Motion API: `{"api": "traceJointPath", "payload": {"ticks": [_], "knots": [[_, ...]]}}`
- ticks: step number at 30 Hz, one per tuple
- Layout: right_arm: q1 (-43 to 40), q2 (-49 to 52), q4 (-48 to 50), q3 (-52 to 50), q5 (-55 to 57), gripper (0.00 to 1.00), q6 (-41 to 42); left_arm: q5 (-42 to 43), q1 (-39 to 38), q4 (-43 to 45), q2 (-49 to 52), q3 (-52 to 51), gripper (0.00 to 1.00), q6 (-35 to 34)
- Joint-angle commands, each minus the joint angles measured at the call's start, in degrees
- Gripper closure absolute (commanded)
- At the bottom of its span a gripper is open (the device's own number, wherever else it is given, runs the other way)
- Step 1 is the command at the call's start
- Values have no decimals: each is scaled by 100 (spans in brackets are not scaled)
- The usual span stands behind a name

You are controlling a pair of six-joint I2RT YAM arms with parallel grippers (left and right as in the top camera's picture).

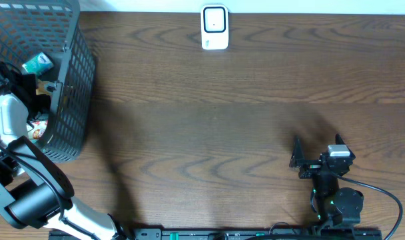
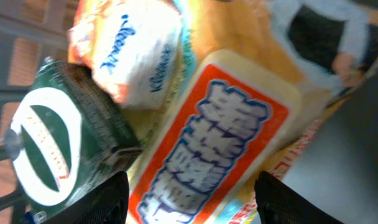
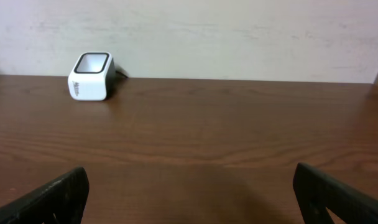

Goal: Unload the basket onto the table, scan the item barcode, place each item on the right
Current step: 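Reach the left gripper into the basket and grasp the yellow chip bag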

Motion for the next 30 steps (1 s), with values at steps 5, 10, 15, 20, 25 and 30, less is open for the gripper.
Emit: {"api": "traceJointPath", "payload": {"ticks": [5, 10, 15, 20, 25, 30], "knots": [[-2, -9, -24, -9, 46, 1, 81, 332, 4, -13, 33, -337, 27, 11], [-2, -9, -24, -9, 46, 1, 81, 328, 4, 173, 33, -686, 20, 11], [-2, -9, -24, -9, 46, 1, 81, 326, 4, 278, 31, -741, 44, 13], [-2, -9, -24, -9, 46, 1, 81, 326, 4, 334, -81, -608, 92, -22], [-2, -9, -24, -9, 46, 1, 81, 334, 4, 634, -603, -317, 92, -925], [-2, -9, -24, -9, 46, 1, 81, 479, 4, 1432, -1543, -310, 92, -2382]]}}
